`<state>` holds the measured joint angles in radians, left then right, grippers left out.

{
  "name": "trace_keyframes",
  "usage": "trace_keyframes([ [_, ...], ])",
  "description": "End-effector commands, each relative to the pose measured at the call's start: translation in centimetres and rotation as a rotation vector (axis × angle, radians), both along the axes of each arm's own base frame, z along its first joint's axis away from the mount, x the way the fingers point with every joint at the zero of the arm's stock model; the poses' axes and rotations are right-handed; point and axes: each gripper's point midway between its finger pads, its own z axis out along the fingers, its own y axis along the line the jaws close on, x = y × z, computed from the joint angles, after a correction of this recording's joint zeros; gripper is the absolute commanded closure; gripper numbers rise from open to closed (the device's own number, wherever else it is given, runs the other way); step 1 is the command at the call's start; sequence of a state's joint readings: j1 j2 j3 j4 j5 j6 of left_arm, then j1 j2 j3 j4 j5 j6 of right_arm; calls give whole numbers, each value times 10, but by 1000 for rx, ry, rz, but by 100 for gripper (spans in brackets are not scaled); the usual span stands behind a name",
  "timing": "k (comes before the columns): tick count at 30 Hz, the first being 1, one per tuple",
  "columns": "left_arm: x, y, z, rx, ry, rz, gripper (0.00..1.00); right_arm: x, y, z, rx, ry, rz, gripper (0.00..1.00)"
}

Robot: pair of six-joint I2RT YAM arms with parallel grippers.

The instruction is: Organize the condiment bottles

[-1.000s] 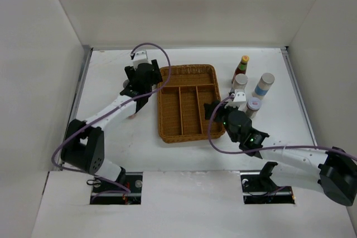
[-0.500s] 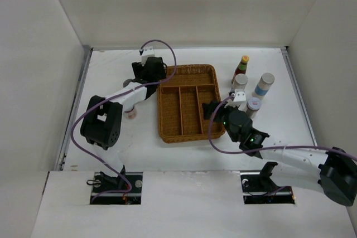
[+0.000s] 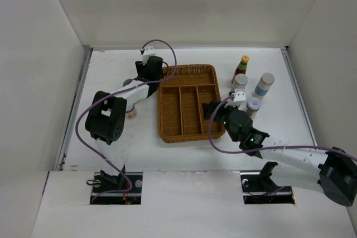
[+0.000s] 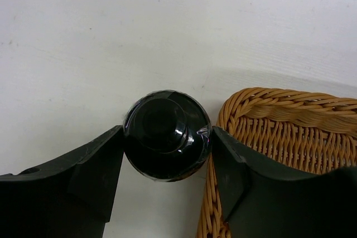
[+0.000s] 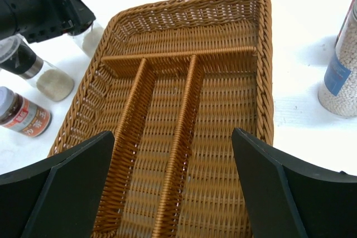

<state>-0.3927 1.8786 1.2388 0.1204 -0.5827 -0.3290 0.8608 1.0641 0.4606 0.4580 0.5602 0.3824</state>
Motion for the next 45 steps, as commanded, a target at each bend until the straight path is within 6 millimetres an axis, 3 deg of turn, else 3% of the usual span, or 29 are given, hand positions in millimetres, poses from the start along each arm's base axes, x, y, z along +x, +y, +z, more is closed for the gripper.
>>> trace_keyframes([
  [1, 4, 4, 77, -62, -194, 17, 64, 3, 2, 19, 70, -44, 3, 7],
  [4, -7, 0, 124, -81, -318, 14, 65, 4, 3, 17, 64, -39, 3, 7],
  [6, -16, -14, 152, -95, -391, -14, 65, 3, 3, 18, 67, -41, 3, 6],
  [9, -25, -41, 166, -115, -423, -79, 66, 5, -3, 19, 76, -46, -13, 6],
  [13, -22, -82, 151, -137, -395, -173, 66, 5, -9, 22, 93, -51, -29, 6],
  [17, -7, -105, 127, -131, -359, -202, 66, 6, -17, 29, 116, -65, -49, 7],
  [24, 10, -101, 80, -65, -280, -165, 63, 17, -49, 47, 146, -85, -166, 1],
  [27, 9, -99, 59, -35, -245, -153, 51, 32, -69, 54, 128, -56, -253, 0],
  [30, 5, -101, 48, -26, -228, -156, 22, 52, -93, 56, 85, -25, -357, 0],
  [32, -3, -103, 58, -46, -252, -161, 9, 66, -113, 59, 57, -14, -439, 0],
  [34, -14, -107, 78, -78, -294, -181, 2, 80, -130, 62, 6, -3, -498, 0],
  [40, -60, -117, 136, -167, -408, -247, 0, 112, -145, 54, -135, 77, -557, 0],
  [45, -87, -106, 141, -223, -425, -250, 0, 131, -156, 28, -189, 151, -579, 0],
])
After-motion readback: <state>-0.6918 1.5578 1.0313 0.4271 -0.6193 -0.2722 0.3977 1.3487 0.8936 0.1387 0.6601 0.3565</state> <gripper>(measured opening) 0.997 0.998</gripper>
